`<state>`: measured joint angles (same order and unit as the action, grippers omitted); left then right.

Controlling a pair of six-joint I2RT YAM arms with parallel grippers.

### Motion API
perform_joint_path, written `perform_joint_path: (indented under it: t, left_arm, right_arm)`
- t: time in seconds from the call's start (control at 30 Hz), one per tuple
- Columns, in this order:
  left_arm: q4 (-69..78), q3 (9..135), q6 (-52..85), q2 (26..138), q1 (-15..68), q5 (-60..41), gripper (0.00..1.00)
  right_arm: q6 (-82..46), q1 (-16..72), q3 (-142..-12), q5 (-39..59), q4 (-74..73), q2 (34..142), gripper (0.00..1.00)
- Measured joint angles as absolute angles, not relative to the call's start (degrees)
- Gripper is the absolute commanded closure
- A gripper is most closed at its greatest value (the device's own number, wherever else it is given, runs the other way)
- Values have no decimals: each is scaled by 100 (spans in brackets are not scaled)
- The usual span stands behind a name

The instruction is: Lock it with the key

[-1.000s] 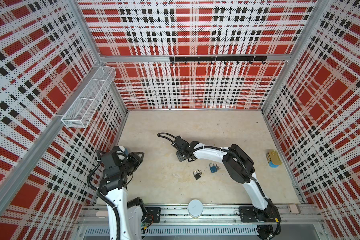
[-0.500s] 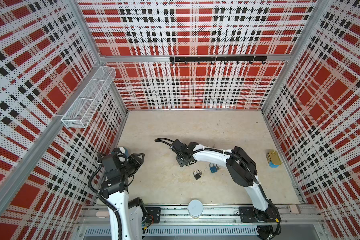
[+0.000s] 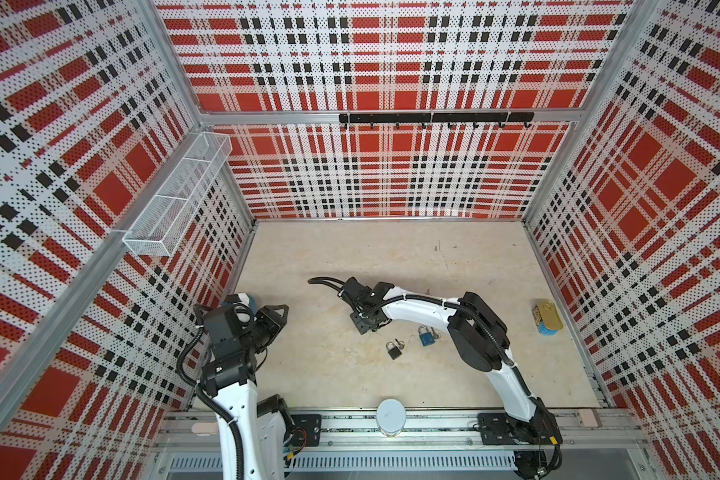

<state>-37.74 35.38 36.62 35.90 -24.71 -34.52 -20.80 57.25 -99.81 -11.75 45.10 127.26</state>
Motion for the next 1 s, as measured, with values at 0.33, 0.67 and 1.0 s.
perform_joint_path:
  t: [0.33,0.67,1.0]
  left_arm:
    - [-3771,3538,3699,3590,-2471,-3452,59]
    - [-3769,3533,3704,3590,-2471,-3452,59]
    - [-3726,3459,3706,3647,-2447,-3520,58]
  right_arm:
    - [-2032,5725,-9981,-1133,4525,12833,48]
    - [-1984,5725,-9983,-1107,4519,12838,67]
    - [-1898,5725,-9985,-1100,4521,12829,71]
